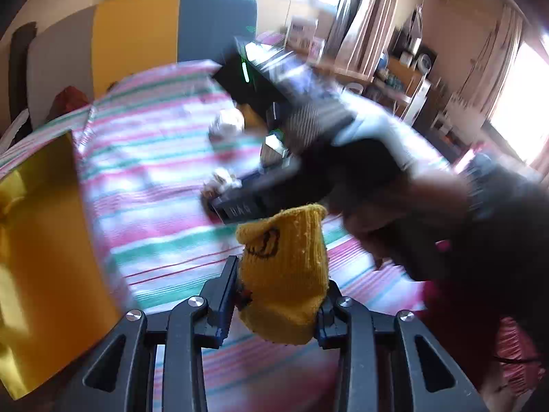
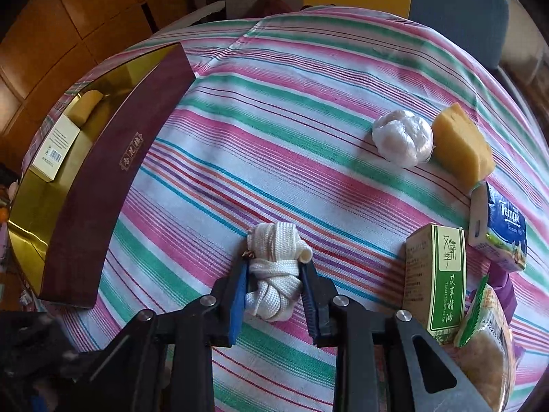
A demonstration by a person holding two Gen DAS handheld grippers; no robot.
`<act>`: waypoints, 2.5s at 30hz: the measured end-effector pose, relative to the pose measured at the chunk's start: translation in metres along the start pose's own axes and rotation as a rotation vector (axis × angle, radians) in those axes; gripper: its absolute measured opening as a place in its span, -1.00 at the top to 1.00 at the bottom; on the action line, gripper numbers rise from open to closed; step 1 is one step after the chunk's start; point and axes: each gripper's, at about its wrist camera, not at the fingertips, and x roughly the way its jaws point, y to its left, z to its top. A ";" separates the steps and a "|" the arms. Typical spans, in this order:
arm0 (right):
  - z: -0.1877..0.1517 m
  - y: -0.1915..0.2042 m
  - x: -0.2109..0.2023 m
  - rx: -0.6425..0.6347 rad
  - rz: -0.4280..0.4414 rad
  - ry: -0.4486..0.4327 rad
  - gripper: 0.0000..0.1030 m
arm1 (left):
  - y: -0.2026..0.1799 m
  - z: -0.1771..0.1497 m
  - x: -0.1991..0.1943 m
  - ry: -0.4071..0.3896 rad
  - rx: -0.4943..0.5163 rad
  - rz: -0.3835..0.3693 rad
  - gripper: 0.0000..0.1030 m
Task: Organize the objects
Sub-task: 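Grasp the white rope knot with the right gripper while the left gripper holds the yellow toy, then lower the yellow knitted toy into the gold tray beside the box and open the left gripper, then place the white rope knot in the gold tray beside the yellow toy with the right gripper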
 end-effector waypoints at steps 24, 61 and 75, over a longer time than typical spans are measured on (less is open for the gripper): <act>-0.004 0.007 -0.006 -0.040 -0.047 -0.012 0.43 | 0.222 -0.090 -0.101 0.028 -0.553 0.510 0.19; 0.007 0.016 -0.004 -0.028 -0.149 0.006 0.47 | 0.221 -0.100 -0.154 -0.091 -0.566 0.648 0.12; 0.046 0.240 -0.051 -0.219 0.170 -0.168 0.46 | 0.242 -0.116 -0.179 -0.159 -0.656 0.633 0.12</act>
